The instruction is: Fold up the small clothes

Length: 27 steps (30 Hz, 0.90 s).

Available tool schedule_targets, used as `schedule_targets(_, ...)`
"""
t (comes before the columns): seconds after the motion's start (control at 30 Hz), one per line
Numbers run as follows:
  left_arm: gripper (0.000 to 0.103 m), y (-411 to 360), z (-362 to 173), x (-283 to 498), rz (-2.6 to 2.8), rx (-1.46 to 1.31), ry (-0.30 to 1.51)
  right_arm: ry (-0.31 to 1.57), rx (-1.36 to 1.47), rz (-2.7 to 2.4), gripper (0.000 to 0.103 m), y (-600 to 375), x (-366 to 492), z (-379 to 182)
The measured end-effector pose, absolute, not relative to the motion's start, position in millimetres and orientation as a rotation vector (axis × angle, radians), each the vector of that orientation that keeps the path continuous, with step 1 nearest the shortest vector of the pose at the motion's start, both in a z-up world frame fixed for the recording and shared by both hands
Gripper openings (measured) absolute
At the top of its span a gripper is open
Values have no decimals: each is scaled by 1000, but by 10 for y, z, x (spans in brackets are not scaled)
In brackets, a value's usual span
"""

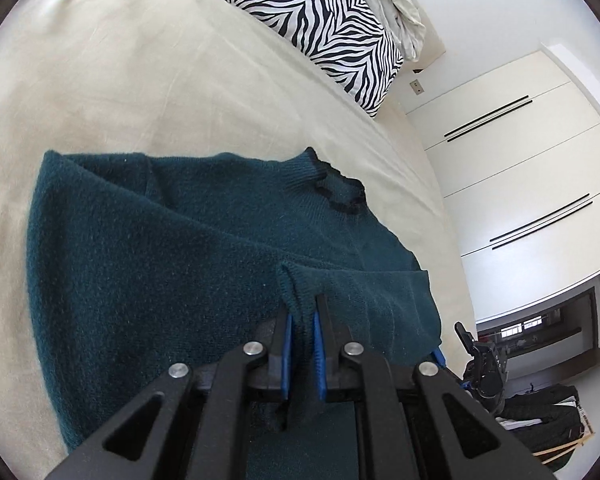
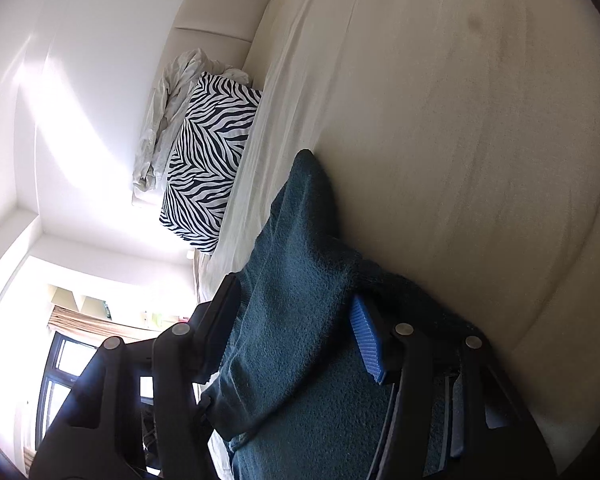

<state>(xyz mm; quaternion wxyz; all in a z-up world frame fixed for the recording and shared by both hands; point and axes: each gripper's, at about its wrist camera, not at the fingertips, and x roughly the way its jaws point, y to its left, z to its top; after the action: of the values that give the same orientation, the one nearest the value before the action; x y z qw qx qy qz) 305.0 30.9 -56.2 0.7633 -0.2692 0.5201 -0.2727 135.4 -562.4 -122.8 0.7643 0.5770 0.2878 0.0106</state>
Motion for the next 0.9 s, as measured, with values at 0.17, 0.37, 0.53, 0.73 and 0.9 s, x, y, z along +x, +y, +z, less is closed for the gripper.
schedule_targets(0.17,14,339,-877,3133,-539,-598,1210,654,1219,18,52,-5577,1352,-1205)
schedule_targets(0.37,33,463,-623,2976,-451,-512,1151,683,1237,27,54,-5659,1201,-1155)
schedule_targets(0.53,50,308,-134,2898,-448,-387,1009,665,1208,6,56,-5806,970,-876)
schedule_targets(0.73,58,-324,-339,2998,-539,-295,1053,718,1154,173,56,-5793,1402,-585)
schedule_targets(0.9,58,-416,-668,3016,-533,-324,1072,899,1127,282,56,-5620,1977,-794)
